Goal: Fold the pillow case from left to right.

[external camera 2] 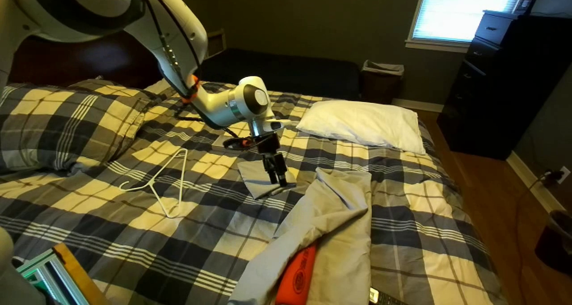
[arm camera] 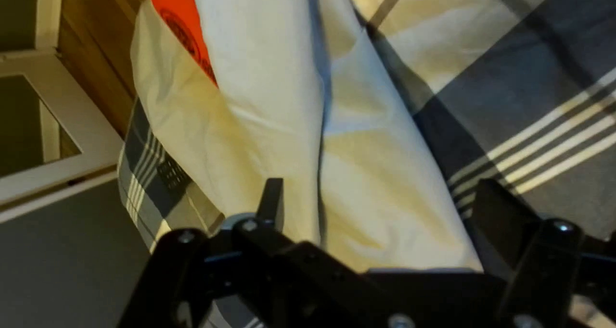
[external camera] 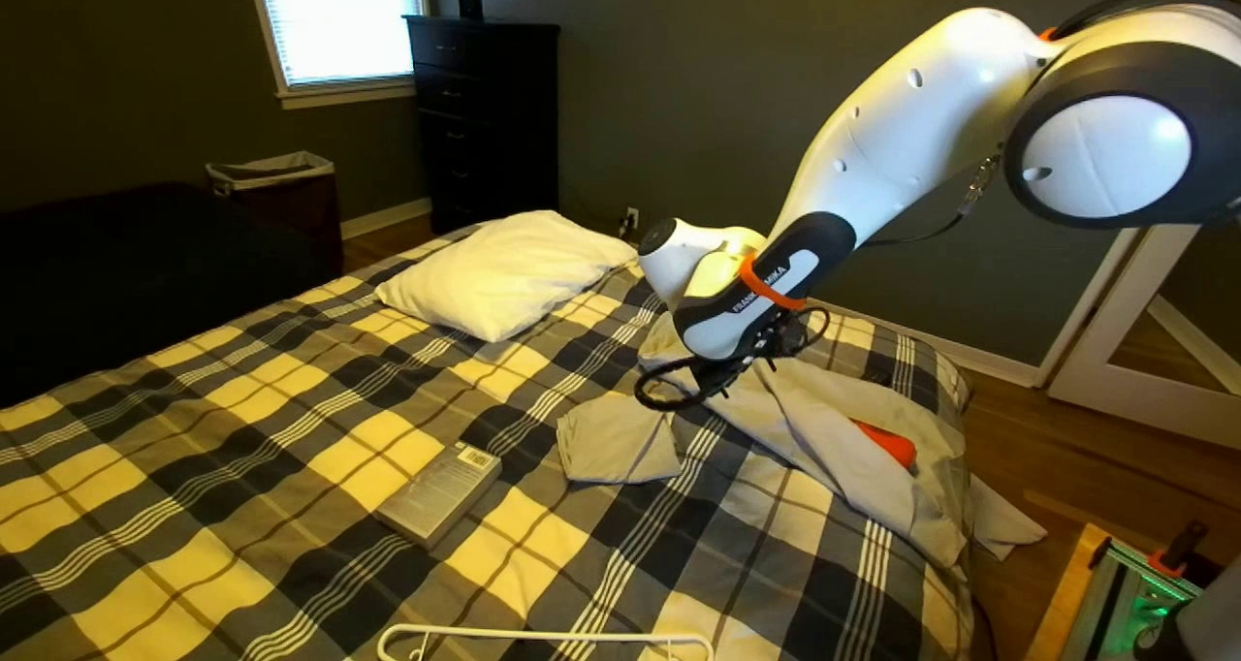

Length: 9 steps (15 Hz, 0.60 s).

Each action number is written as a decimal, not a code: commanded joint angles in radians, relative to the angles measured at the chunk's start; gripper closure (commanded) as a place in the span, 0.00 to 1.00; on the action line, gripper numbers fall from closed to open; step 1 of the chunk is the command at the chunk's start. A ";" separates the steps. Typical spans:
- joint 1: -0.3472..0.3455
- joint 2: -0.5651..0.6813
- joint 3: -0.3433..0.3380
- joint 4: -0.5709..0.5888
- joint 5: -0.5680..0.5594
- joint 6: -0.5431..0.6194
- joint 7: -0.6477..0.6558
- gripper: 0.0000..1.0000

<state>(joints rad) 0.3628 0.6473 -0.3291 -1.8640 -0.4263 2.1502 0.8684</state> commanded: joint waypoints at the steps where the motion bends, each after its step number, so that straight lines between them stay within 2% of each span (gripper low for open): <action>1: 0.120 -0.167 -0.032 -0.244 -0.001 -0.046 0.268 0.00; 4: 0.207 -0.289 -0.036 -0.400 -0.021 -0.085 0.466 0.00; 5: 0.145 -0.329 0.066 -0.422 -0.116 -0.104 0.536 0.00; 6: 0.065 -0.225 0.102 -0.309 -0.078 -0.108 0.450 0.00; 9: 0.062 -0.305 0.160 -0.386 -0.127 -0.120 0.534 0.00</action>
<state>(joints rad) 0.5294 0.3496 -0.2747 -2.2564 -0.5186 2.0488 1.3773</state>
